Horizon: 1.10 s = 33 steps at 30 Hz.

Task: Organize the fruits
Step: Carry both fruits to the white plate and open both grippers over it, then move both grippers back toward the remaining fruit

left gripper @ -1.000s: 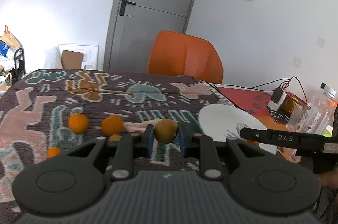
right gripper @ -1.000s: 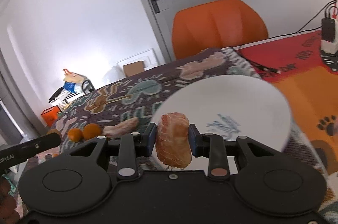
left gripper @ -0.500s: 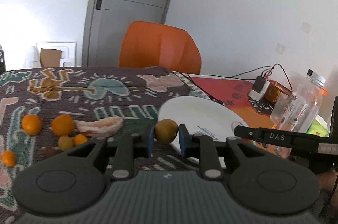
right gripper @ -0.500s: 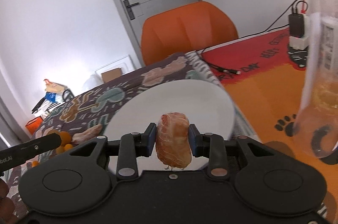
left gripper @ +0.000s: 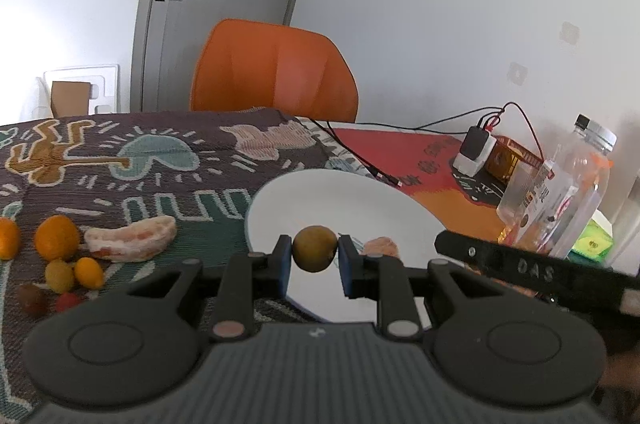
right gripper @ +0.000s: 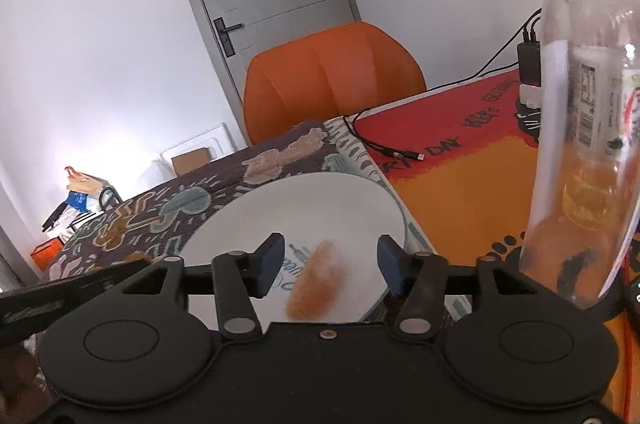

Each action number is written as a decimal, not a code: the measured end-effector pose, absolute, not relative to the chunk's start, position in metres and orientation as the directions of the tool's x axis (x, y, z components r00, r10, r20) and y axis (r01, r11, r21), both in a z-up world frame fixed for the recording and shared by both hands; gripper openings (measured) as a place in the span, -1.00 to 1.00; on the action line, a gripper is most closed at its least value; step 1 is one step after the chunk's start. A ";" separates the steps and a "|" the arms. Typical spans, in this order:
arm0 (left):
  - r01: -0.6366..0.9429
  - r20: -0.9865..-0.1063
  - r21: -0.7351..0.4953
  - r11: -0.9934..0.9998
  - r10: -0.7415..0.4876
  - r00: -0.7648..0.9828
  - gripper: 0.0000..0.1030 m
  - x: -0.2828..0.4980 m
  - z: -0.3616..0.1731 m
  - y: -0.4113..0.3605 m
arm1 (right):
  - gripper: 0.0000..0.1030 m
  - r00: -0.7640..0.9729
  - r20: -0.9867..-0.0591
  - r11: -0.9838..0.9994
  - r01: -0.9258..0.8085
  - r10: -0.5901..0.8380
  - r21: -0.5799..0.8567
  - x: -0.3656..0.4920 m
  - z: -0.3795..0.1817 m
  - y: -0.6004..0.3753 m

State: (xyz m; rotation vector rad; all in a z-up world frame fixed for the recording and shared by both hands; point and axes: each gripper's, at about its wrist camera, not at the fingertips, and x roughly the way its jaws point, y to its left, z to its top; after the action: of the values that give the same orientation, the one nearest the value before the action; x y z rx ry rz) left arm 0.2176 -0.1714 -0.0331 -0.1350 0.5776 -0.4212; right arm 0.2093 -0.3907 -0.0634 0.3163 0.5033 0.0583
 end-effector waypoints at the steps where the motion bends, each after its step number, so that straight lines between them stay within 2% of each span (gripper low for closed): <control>1: 0.350 -0.501 -0.240 0.905 -0.425 0.754 -0.55 0.218 -0.032 -0.173 | 0.06 0.873 -0.467 0.949 0.019 0.137 0.314 0.207 -0.064 -0.390; 7: 0.329 -0.490 -0.229 0.916 -0.400 0.774 -0.36 0.215 -0.027 -0.172 | 0.15 0.862 -0.481 0.949 0.002 0.158 0.315 0.200 -0.067 -0.383; 10: 0.305 -0.490 -0.224 0.926 -0.377 0.786 -0.19 0.210 -0.026 -0.161 | 0.24 0.863 -0.478 0.951 -0.007 0.163 0.311 0.198 -0.067 -0.379; 16: 0.241 -0.473 -0.185 0.953 -0.301 0.828 0.33 0.195 -0.021 -0.131 | 0.42 0.864 -0.468 0.947 -0.028 0.185 0.321 0.198 -0.066 -0.365; 18: 0.205 -0.470 -0.175 0.963 -0.265 0.842 0.63 0.191 -0.019 -0.119 | 0.54 0.863 -0.465 0.946 -0.043 0.197 0.320 0.197 -0.066 -0.358; 22: 0.128 -0.459 -0.155 0.980 -0.186 0.869 0.72 0.184 -0.016 -0.095 | 0.65 0.863 -0.459 0.947 -0.067 0.213 0.314 0.198 -0.064 -0.344; 27: 0.059 -0.452 -0.155 0.986 -0.124 0.884 0.80 0.173 -0.012 -0.065 | 0.89 0.860 -0.452 0.943 -0.092 0.238 0.320 0.195 -0.061 -0.330; 33: 0.001 -0.446 -0.150 0.989 -0.068 0.893 0.82 0.158 -0.012 -0.035 | 0.94 0.850 -0.445 0.938 -0.148 0.282 0.313 0.189 -0.056 -0.308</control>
State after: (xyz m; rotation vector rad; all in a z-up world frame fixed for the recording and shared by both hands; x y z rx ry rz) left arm 0.1582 -0.0351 -0.0115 -0.1474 0.4669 -0.0359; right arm 0.1887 -0.3078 -0.0562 0.2736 0.5071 0.2295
